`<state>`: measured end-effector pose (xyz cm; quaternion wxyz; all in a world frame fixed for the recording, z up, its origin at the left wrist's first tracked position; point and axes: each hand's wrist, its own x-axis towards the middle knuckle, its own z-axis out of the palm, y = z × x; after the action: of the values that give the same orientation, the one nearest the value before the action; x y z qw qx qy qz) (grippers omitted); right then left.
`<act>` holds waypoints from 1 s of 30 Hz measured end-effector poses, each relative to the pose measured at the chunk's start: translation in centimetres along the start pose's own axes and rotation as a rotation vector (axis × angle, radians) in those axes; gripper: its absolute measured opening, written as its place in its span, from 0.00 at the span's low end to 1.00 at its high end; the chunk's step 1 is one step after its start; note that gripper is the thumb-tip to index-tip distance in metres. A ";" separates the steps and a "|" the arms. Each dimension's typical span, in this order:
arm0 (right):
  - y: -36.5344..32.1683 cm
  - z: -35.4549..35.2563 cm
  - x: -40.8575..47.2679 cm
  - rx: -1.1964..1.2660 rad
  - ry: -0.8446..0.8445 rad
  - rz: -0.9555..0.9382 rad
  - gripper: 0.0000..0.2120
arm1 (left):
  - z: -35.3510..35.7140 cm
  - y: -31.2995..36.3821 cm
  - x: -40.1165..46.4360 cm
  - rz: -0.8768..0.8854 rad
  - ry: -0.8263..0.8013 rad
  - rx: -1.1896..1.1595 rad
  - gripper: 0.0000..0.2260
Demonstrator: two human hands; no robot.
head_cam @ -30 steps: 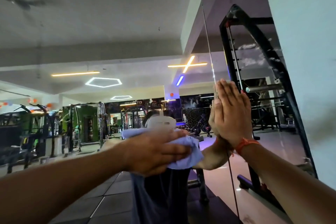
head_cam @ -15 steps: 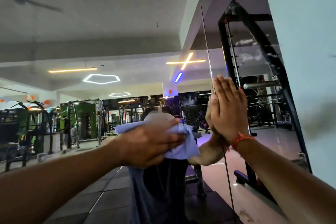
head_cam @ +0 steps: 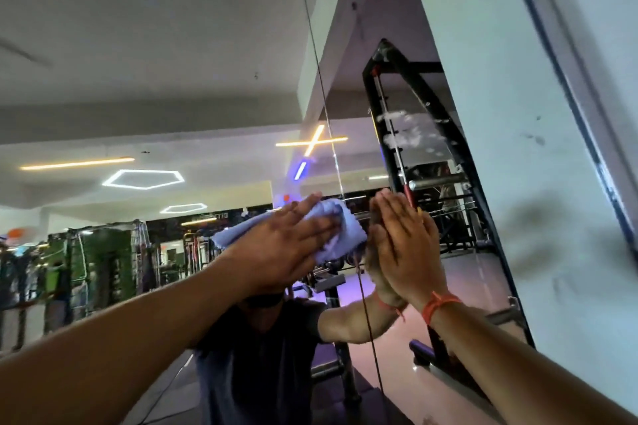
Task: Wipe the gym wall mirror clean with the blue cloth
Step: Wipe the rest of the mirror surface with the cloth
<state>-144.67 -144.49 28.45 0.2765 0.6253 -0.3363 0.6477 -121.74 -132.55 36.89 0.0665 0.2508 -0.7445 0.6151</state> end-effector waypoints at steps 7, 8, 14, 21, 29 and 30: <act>6.8 0.5 -3.2 -0.150 0.026 0.181 0.32 | -0.9 -5.4 8.5 0.232 -0.079 0.092 0.19; 6.6 0.5 -3.0 -0.104 0.060 0.186 0.32 | -0.9 -6.1 10.1 0.143 -0.052 0.097 0.19; 6.0 -1.8 -1.7 0.086 0.190 0.121 0.25 | 0.2 -5.3 16.3 -0.352 -0.056 -0.006 0.25; 0.3 -5.9 7.0 0.791 0.372 0.548 0.10 | -0.6 0.0 17.0 -0.336 -0.164 -0.510 0.37; -3.2 -6.0 9.8 1.116 0.215 0.854 0.10 | -5.4 -3.0 18.8 -0.453 -0.342 -0.795 0.35; -3.6 -6.0 10.0 1.085 0.232 0.821 0.09 | -6.2 -3.5 19.0 -0.460 -0.323 -0.801 0.29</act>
<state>-146.26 -138.18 38.77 -0.3088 0.4238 -0.1425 0.8395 -137.92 -132.61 49.23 0.1755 0.4556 -0.8488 0.2030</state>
